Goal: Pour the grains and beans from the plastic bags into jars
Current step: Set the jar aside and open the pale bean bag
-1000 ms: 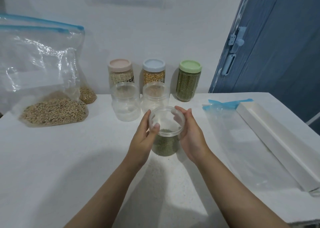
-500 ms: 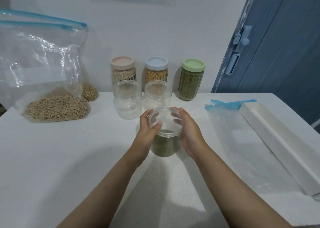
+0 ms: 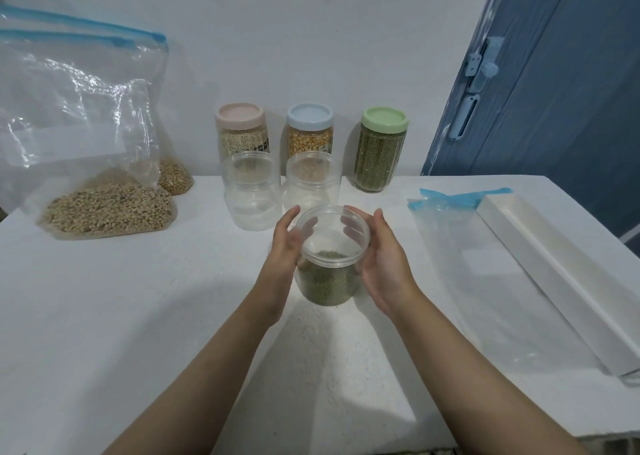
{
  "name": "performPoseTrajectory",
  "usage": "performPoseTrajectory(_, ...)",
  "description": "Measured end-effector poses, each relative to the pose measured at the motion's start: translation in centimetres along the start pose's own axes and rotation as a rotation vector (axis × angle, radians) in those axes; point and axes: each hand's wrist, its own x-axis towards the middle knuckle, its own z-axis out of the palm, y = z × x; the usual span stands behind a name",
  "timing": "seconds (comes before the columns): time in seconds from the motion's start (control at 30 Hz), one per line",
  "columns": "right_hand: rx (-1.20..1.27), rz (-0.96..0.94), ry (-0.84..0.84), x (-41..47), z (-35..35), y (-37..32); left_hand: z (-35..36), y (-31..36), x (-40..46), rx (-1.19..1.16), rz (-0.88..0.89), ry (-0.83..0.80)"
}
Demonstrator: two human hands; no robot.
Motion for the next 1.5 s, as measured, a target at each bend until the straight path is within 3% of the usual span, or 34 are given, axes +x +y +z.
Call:
performPoseTrajectory(0.6,-0.01,-0.041,0.03,-0.4,0.0,0.5,0.2,0.8,-0.3,0.004,0.004,-0.005)
performPoseTrajectory(0.73,-0.134,-0.039,0.001,-0.6,0.2,0.2,0.6,0.3,-0.6,-0.024,0.028,0.034)
performPoseTrajectory(0.93,-0.044,-0.052,0.029,-0.6,-0.1,0.3,0.8,0.3,-0.4,0.006,0.041,0.023)
performPoseTrajectory(1.1,-0.187,-0.071,-0.002,-0.3,0.1,0.3,1.7,0.3,-0.7,0.053,0.083,0.089)
performPoseTrajectory(1.37,-0.219,-0.148,0.174,-0.3,-0.2,0.7,4.5,0.7,0.2,-0.064,0.043,0.209)
performPoseTrajectory(1.5,-0.23,-0.167,0.23,0.9,-2.3,-0.7,7.2,0.5,1.7,-0.137,0.005,0.155)
